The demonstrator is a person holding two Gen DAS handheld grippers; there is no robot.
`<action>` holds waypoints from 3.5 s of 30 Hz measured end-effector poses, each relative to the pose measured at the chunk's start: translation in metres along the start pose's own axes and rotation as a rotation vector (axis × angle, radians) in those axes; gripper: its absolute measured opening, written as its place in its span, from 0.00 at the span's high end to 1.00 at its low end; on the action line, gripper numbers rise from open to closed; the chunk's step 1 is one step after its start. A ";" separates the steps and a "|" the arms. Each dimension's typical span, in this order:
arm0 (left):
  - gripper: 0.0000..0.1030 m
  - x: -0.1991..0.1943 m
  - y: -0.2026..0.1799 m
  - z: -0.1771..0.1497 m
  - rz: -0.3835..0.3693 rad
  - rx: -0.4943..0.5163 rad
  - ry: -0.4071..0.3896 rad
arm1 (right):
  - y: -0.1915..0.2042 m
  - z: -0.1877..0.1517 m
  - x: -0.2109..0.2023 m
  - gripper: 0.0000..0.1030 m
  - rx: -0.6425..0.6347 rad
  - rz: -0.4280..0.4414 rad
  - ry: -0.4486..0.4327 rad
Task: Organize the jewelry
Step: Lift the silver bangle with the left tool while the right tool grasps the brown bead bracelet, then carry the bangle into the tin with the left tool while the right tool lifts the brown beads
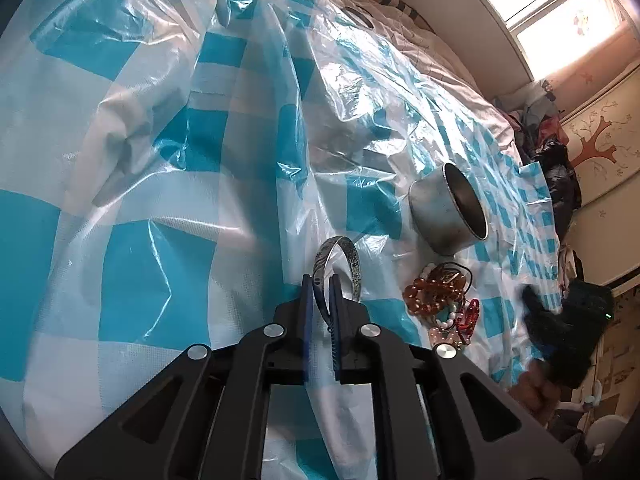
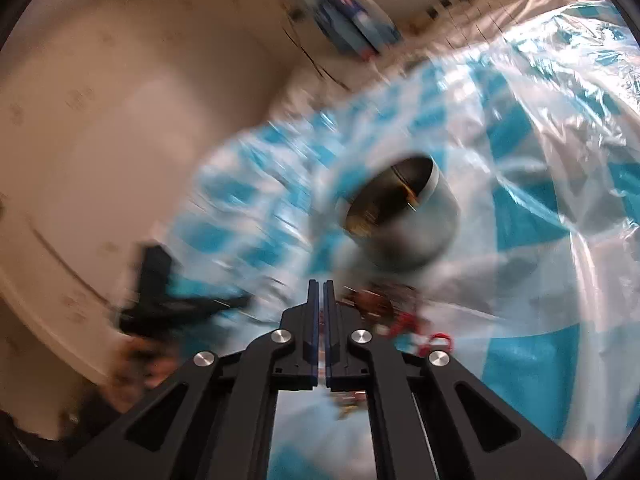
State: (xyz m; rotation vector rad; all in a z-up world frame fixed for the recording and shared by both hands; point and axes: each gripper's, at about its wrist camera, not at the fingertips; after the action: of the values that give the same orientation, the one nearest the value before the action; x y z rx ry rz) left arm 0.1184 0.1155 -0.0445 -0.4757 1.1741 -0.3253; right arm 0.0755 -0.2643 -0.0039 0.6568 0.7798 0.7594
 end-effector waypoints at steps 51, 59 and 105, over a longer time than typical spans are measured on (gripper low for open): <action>0.70 0.015 -0.002 -0.001 0.028 0.001 0.030 | 0.037 0.015 0.073 0.99 -0.248 -0.022 0.208; 0.67 0.017 -0.003 -0.001 0.028 0.000 0.032 | 0.069 -0.019 0.120 0.47 -0.485 -0.210 0.329; 0.96 -0.003 -0.125 0.032 -0.189 0.184 -0.107 | -0.036 0.050 0.013 0.88 0.211 0.335 -0.114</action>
State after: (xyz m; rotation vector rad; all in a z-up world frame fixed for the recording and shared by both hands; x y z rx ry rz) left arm 0.1471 0.0161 0.0318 -0.4380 0.9872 -0.5589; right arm 0.1341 -0.2859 -0.0082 1.0298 0.6573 0.9410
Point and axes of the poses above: each gripper's, at about its wrist camera, not at the fingertips, and x roughly the way its jaws point, y to its left, z to its top, and after that the axes turned 4 degrees about y, right-handed
